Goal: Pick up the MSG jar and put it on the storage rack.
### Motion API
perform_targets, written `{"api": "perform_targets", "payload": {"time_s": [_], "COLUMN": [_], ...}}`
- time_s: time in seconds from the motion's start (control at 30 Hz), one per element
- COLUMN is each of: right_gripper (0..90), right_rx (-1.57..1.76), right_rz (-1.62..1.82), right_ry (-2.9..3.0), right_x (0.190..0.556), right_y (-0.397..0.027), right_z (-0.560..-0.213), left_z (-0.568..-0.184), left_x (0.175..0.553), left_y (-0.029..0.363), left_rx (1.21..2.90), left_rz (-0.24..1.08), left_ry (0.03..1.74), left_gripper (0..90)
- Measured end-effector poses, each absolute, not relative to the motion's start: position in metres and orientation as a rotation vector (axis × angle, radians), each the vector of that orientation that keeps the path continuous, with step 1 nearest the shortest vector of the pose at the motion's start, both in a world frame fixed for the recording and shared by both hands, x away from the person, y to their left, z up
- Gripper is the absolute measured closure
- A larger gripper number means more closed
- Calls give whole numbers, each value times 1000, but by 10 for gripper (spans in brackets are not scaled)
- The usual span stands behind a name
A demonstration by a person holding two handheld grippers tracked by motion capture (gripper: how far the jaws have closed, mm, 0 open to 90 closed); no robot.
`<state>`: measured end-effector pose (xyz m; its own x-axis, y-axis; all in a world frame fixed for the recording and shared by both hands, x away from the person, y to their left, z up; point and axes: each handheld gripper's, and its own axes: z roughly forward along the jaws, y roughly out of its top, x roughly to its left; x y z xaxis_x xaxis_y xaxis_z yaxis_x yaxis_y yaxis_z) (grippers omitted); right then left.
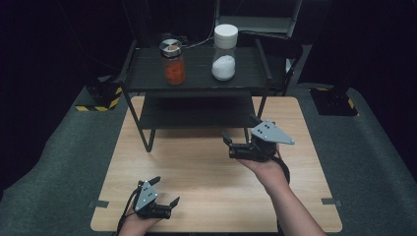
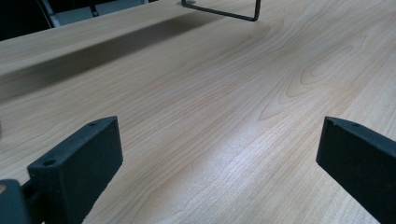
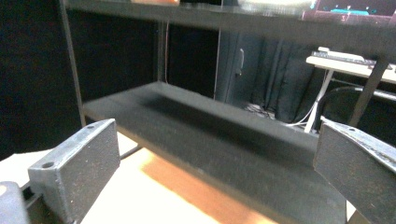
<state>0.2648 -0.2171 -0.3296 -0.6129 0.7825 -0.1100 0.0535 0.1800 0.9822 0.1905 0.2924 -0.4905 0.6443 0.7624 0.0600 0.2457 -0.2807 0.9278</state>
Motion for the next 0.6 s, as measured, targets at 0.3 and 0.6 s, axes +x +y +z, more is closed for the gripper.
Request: {"api": "perform_targets", "payload": {"time_s": [0.3,0.6], "right_gripper": [2,2], "right_rx": [801,848], "right_rz": [1441,1398], "right_ry": [1878,1928], "right_x": [258,251], "right_y": [-223,-230], "right_z": [-356,-388], "left_z": [-491,-491], "left_x": [190,190], "left_y": [292,292], "left_rx": [1831,1832], "left_rz": [627,629], "left_ry": [804,802], "left_gripper": [6,6]}}
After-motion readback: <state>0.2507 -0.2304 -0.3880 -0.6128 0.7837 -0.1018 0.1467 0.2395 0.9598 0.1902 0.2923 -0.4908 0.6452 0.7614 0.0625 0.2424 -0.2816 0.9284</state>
